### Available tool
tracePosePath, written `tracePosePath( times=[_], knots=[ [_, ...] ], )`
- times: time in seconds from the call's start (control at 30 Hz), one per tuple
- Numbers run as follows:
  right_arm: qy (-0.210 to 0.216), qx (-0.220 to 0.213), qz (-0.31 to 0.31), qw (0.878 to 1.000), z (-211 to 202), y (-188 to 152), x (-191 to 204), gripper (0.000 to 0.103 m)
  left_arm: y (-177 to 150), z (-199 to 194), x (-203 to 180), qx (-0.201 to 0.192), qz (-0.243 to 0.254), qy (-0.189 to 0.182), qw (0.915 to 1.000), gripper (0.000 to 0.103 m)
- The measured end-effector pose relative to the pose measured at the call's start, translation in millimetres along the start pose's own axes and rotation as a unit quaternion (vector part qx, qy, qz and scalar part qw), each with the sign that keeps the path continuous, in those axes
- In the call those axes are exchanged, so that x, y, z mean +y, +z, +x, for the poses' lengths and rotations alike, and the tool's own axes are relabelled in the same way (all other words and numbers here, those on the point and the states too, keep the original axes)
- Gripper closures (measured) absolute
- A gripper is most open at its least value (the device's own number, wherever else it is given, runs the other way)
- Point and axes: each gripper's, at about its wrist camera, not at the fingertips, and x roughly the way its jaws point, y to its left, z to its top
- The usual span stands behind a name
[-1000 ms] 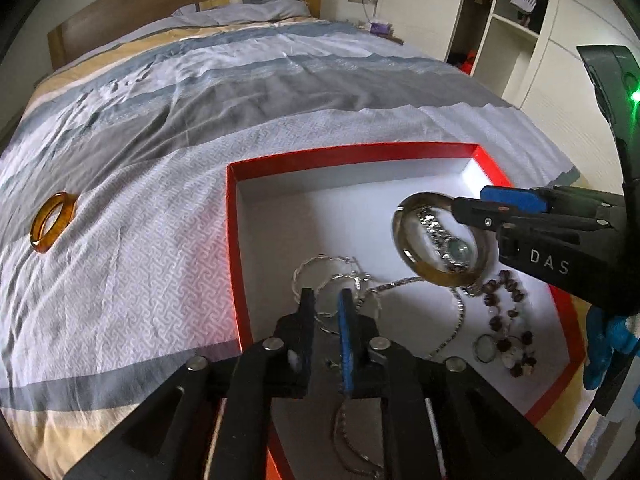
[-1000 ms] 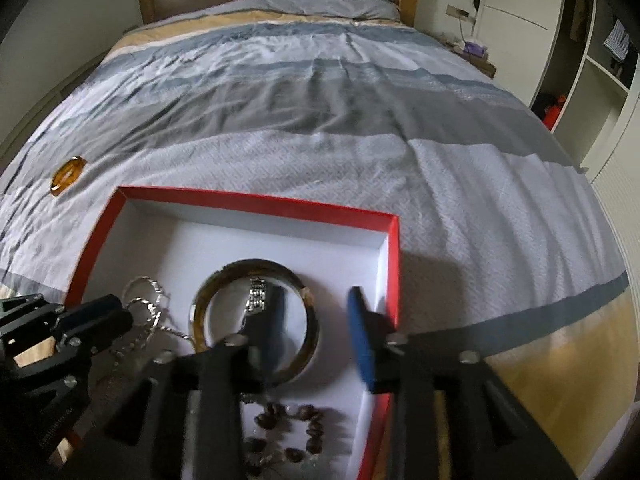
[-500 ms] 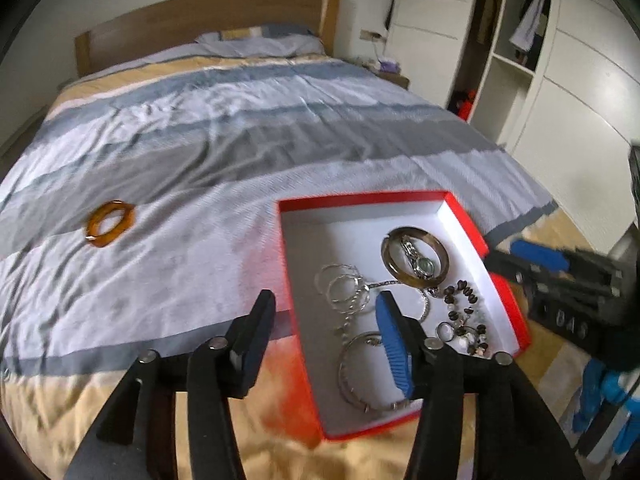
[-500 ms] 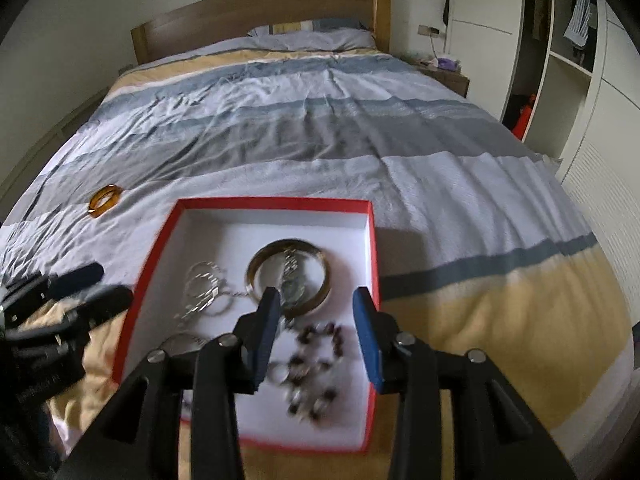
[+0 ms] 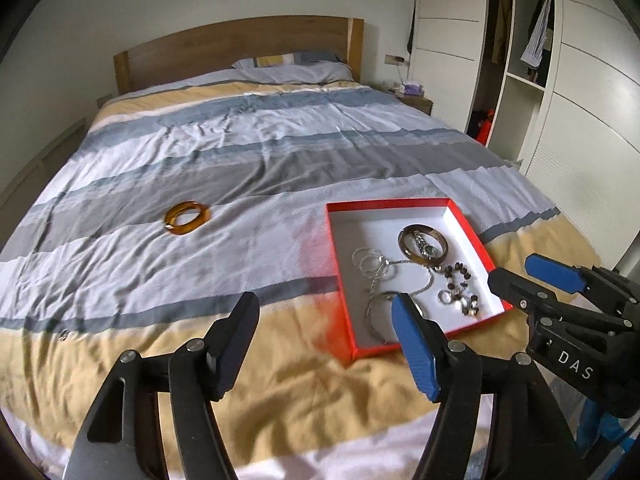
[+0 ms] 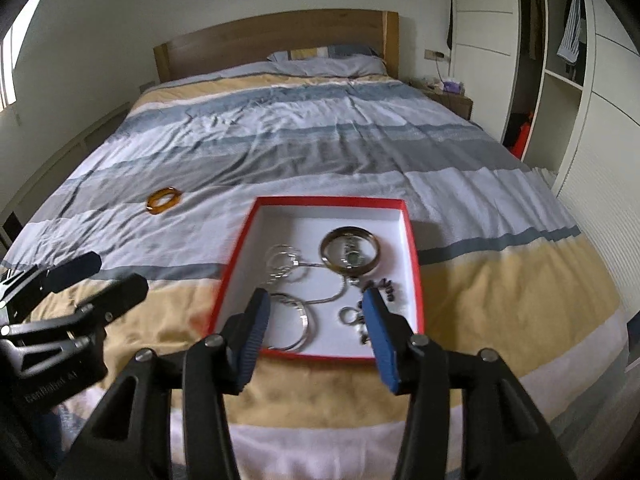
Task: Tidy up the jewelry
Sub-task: 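Withdraw both open tools from the box toward the amber bangle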
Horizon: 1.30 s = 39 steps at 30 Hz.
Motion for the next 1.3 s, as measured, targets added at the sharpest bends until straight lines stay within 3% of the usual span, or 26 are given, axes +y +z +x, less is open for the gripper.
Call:
tracePosePath(
  times=[0.4, 0.8, 1.3],
  knots=[
    [-0.009, -0.021, -0.007, 1.0, -42, -24, 45, 0.049, -36, -66, 29, -0.023, -0.015, 0.04, 0.9988, 0.028],
    [-0.003, -0.039, -0.04, 0.998, -71, -45, 90, 0.042, -63, -111, 56, -0.054, -0.036, 0.074, 0.9951, 0.028],
    [0.028, -0.067, -0.076, 0.994, -115, -63, 131, 0.04, -92, -164, 73, -0.086, -0.041, 0.133, 0.9865, 0.025]
  ],
)
